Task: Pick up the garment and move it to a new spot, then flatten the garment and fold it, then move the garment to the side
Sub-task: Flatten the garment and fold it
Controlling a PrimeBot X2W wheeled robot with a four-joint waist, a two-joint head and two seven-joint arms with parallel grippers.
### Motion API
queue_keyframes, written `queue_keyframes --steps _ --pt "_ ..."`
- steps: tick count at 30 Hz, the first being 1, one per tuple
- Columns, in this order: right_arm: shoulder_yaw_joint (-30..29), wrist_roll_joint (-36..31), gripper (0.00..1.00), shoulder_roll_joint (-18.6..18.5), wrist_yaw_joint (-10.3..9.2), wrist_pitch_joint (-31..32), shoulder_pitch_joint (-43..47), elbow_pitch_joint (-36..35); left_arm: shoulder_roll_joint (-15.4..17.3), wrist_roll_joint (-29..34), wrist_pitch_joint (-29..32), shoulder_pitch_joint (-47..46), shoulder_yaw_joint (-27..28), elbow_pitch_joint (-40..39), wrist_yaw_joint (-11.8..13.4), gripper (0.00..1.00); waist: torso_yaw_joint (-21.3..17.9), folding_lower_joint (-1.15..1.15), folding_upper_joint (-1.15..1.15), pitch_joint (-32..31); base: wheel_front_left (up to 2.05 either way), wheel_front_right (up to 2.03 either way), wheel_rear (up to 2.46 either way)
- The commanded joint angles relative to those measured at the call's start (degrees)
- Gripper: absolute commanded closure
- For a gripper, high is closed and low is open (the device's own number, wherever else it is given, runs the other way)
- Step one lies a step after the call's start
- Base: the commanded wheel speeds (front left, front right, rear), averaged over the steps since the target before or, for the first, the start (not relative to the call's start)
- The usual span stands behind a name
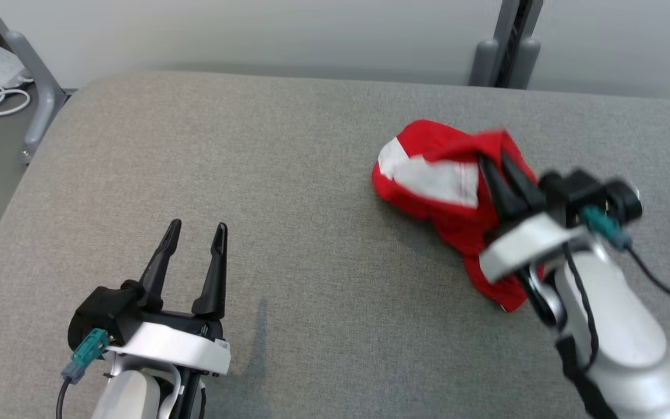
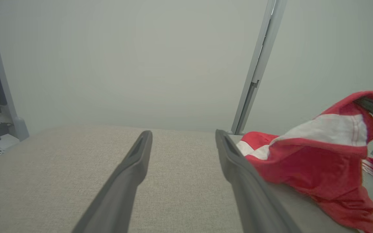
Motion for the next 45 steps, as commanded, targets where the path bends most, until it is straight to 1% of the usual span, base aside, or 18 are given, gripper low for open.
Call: queue_keyframes --steps 1,6,9,12,14,16,18,21,24,26,28,30,32,33,34,37,40,45 --pt "0.64 0.62 1.0 -0.21 -0.04 0.09 -2.2 -0.43 0.13 -0.37 -0.24 0.17 -0.06 0.11 -0.21 0.0 0.3 0.0 0.0 -0.76 0.0 0.0 0.0" --pt "4.6 2.91 1.0 -0.63 -0.04 0.11 -13.61 -0.4 0.06 -1.14 -0.24 1.48 -1.52 0.63 -0.23 0.0 1.16 0.0 0.0 -2.87 0.0 0.0 0.0" --pt "4.41 3.09 1.0 -0.9 -0.04 -0.23 -18.84 -0.69 0.09 -2.05 -0.24 2.3 -1.76 0.33 -0.16 0.0 1.64 0.0 0.0 -3.9 0.0 0.0 0.0" --pt "2.72 0.98 1.0 -1.62 -0.04 -0.45 -22.16 -5.42 0.04 -2.83 -0.24 3.34 -1.41 -0.3 0.08 0.0 1.73 0.0 0.0 -4.08 0.0 0.0 0.0" --pt "3.1 -0.64 1.0 -2.39 -0.04 -0.4 -20.33 -9.15 0.06 -2.86 -0.24 3.64 -1.17 -0.54 0.23 0.0 1.58 0.0 0.0 -3.88 0.0 0.0 0.0" --pt "5.01 -0.96 1.0 -3.6 -0.03 -0.36 -16.66 -10.93 0.06 -2.79 -0.25 3.85 -0.83 -0.78 0.29 0.0 1.24 0.0 0.0 -3.64 0.0 0.0 0.0" --pt "5.67 -0.68 1.0 -5.56 -0.06 -0.31 -13.52 -10.44 0.01 -3.08 -0.25 3.85 -0.91 -0.83 0.4 0.0 0.77 0.0 0.0 -3.16 0.0 0.0 0.0" --pt "5.61 2.03 1.0 -7.37 -0.04 -0.32 -7.94 -8.7 0.1 -3.22 -0.25 3.24 -1.28 -0.69 0.45 0.0 0.0 0.0 0.0 -2.44 0.0 0.0 0.0" --pt "7.05 3.04 1.0 -10.53 -0.05 -0.32 -2.39 -7.53 0.05 -3.07 -0.25 2.59 -1.33 -0.63 0.52 0.0 -1.09 0.0 0.0 -1.8 0.0 0.0 0.0" --pt "5.76 4.4 1.0 -12.12 -0.05 -0.33 1.26 -7.09 0.08 -2.74 -0.25 2.2 -1.3 -0.55 0.48 0.0 -1.83 0.0 0.0 -1.53 0.0 0.0 0.0" --pt "2.92 5.79 1.0 -12.96 -0.05 -0.33 4.94 -6.88 0.07 -2.53 -0.25 2.03 -1.0 -0.54 0.53 0.0 -2.62 0.0 0.0 -1.37 0.0 0.0 0.0" --pt "-0.53 6.93 1.0 -13.34 -0.04 -0.32 8.66 -6.54 0.07 -2.42 -0.25 1.95 -0.53 -0.68 0.63 0.0 -3.65 0.0 0.0 -1.15 0.0 0.0 0.0" --pt "-4.83 9.4 1.0 -12.73 -0.04 2.24 12.22 -3.78 0.04 -2.12 -0.25 1.87 -0.37 -0.66 0.51 0.0 -4.8 0.0 0.0 -0.93 0.0 0.0 0.0" --pt "-4.83 9.4 1.0 -12.73 -0.04 2.24 12.22 -3.78 0.04 -2.12 -0.25 1.87 -0.37 -0.66 0.51 0.0 -4.8 0.0 0.0 -0.93 0.0 0.0 0.0" --pt "-6.24 8.8 0.0 -12.93 -0.04 3.04 12.86 -2.99 0.03 -1.95 -0.25 1.81 -0.36 -0.59 0.45 0.0 -5.35 0.0 0.0 -0.75 0.0 0.0 0.0" --pt "-10.67 9.08 0.0 -11.34 -0.03 5.33 14.17 -0.32 0.12 -1.66 -0.25 1.09 -0.52 -0.28 0.27 0.0 -6.57 0.0 0.0 -0.18 0.0 0.0 0.0" --pt "-13.36 8.57 0.0 -9.02 -0.03 4.95 14.13 -0.88 0.06 -1.5 -0.25 0.65 -0.32 -0.2 0.19 0.0 -7.79 0.0 0.0 0.25 0.0 0.0 0.0" --pt "-11.68 7.33 0.0 -5.96 -0.03 3.06 13.52 -5.27 0.07 -0.9 -0.25 -0.34 -1.05 0.7 -0.01 0.0 -9.02 0.0 0.0 0.82 0.0 0.0 0.0"
